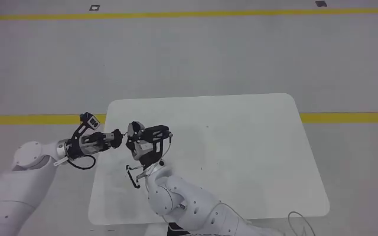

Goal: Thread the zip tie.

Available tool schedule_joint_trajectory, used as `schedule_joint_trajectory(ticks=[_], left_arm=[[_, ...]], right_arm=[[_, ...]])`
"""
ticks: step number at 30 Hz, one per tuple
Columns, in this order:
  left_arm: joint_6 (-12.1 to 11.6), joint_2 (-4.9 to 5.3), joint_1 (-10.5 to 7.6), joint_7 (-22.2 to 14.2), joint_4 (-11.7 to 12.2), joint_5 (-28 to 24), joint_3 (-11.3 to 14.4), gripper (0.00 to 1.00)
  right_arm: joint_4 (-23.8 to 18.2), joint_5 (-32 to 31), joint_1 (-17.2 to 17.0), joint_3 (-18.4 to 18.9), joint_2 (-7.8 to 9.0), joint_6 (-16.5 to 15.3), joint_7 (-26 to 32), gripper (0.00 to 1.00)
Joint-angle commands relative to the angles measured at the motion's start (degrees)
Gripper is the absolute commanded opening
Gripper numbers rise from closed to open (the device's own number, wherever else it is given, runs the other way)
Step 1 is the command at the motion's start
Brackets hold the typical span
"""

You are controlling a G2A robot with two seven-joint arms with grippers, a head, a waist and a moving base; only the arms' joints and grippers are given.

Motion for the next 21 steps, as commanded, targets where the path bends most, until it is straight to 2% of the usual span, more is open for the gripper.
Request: schedule_joint_trajectory(ticks=[1,21], left_arm=[[0.1,-0.06,-0.01,-0.1,-0.1,0.0,-0.1,0.00],[0.7,-0.77,-0.22,-0.6,-0.1,0.0,-0.7,0.00]], right_arm=[[0.0,-0.1,0.1,-0.2,-0.02,0.2,0.0,0.00],[1.6,1.1,1.0,-1.2,-0.60,0.2,-0.2,0.00]])
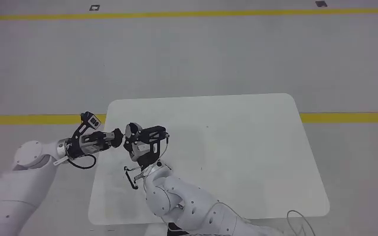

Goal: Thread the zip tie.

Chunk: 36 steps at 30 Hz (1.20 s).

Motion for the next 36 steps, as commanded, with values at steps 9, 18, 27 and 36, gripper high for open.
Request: schedule_joint_trajectory(ticks=[9,18,27,36], left_arm=[[0.0,-0.28,0.24,-0.4,0.3,0.1,-0.6,0.00],[0.1,-0.52,0.54,-0.6,0.2,0.3,-0.9,0.00],[0.4,-0.79,0.63,-0.9,0.1,0.3,-1.2,0.00],[0.7,-1.01,0.64,-1.1,0.0,0.6,-1.6,0.00]], right_arm=[[0.0,0.5,0.0,0.2,-0.05,-0.3,-0.8,0.00],[1.3,1.3,0.4,-0.6,-0.32,-0.8,-0.4,0.00],[2.1,2.5,0.9,-1.1,-0.64,-0.6,-0.8,0.00],[2.4,3.0,1.1,-1.3,-0.79,-0.6,-0.8,0.00]])
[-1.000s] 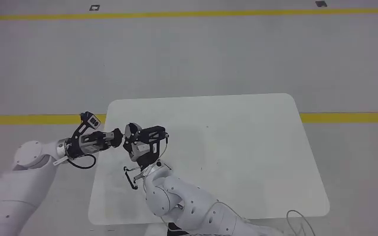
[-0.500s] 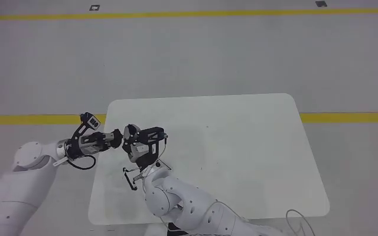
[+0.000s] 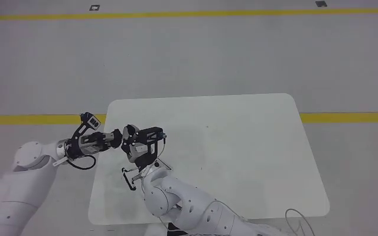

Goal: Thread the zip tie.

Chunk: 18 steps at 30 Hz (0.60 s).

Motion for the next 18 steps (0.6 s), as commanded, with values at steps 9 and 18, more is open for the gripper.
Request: schedule_joint_trajectory(ticks=[9,18], left_arm=[[0.0,-0.16,0.18,-0.1,0.3,0.1,-0.9,0.00],[0.0,-0.37,0.78,-0.6,0.4,-2.0,-2.2,0.00]], right_arm=[[-0.5,-0.1,-0.3,0.6,0.10,1.0,-1.1,0.67],[-2.2,-4.8,-1.3,1.4,0.86,1.2,-2.0,1.00]])
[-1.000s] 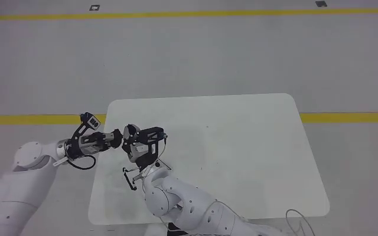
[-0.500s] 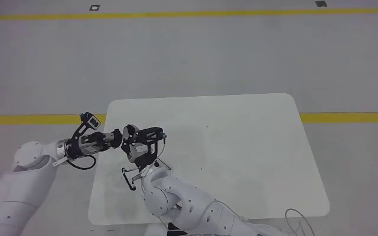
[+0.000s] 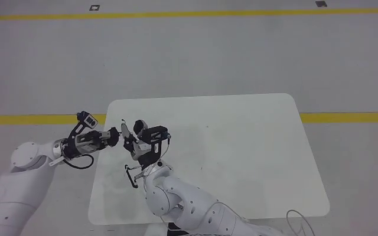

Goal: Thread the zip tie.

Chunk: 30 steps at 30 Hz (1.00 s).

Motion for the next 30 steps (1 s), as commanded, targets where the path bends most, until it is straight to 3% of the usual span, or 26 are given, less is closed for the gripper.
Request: schedule_joint_trajectory(ticks=[1,10,19,21,26,30], left_arm=[[0.0,-0.05,0.12,0.1,0.1,-0.4,-0.3,0.00],[0.2,-0.08,0.84,-0.4,-0.7,-2.0,-2.6,0.00],[0.2,-0.08,0.84,-0.4,-0.7,-2.0,-2.6,0.00],[0.7,-0.26,0.63,1.9,-0.8,-2.7,-2.5,0.00],[6.0,-1.00,-0.54,1.2,2.5,-12.9,-2.8,0.00],[9.3,-1.58,-1.60,-0.6,4.9,-17.9,-2.2,0.00]], right_arm=[[-0.4,-1.4,-0.3,0.3,0.22,-0.3,0.3,1.00],[-1.5,-9.6,-2.1,2.4,0.95,0.1,2.2,1.00],[-1.6,-9.7,-2.2,2.5,0.96,0.1,2.2,1.00],[-1.6,-9.7,-2.2,2.5,0.96,0.1,2.2,1.00],[1.7,-24.6,-2.6,4.3,1.57,0.1,-6.2,1.00],[4.4,-38.4,-3.2,4.7,1.33,0.1,-8.5,1.00]])
